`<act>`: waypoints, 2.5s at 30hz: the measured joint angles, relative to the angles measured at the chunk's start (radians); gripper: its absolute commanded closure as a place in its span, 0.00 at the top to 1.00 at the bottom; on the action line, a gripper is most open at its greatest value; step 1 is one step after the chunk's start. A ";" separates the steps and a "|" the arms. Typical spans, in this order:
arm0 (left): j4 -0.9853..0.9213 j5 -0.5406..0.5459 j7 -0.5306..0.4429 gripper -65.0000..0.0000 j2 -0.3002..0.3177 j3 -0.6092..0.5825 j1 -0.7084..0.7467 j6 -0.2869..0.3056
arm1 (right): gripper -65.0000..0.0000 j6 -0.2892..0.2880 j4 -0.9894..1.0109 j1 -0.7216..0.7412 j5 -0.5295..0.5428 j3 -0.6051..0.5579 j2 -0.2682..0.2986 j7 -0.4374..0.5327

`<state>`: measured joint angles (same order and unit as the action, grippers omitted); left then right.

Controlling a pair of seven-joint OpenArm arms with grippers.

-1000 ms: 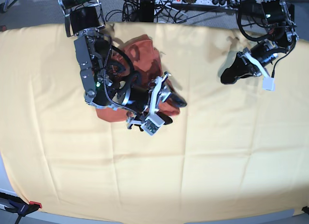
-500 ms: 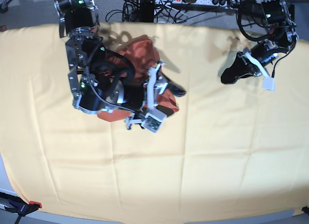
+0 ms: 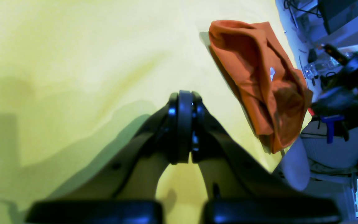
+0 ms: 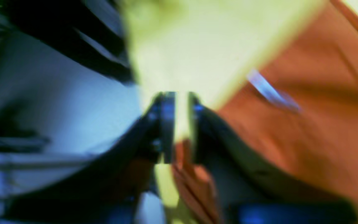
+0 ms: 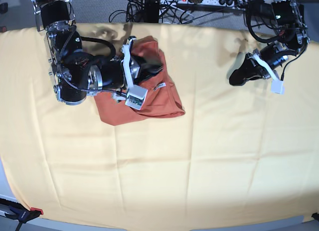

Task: Fold the T-shirt properly
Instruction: 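Press and tuck the folded bundle with the right gripper, then move the left gripper to the bundle and grasp its edge opposite the right gripper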

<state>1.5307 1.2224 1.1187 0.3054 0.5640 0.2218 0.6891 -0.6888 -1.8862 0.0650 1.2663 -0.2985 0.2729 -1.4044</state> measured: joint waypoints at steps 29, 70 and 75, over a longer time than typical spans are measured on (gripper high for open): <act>0.000 0.024 -0.007 0.00 0.001 0.000 0.000 0.000 | 0.00 -0.001 0.000 -0.159 -0.537 -0.002 0.053 0.238; 0.222 0.091 0.071 0.00 0.007 -0.005 0.043 0.000 | 0.00 0.001 -0.140 0.034 -0.480 0.045 -0.041 0.255; 0.375 0.076 0.081 0.00 0.014 -0.121 0.070 0.001 | 0.00 0.001 -0.127 0.071 -0.599 0.045 -0.020 0.386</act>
<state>1.9053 1.2980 1.1995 0.3195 0.4435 0.2916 0.6899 -0.6880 -2.0136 0.1360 0.6670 -0.2535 0.2531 -1.0183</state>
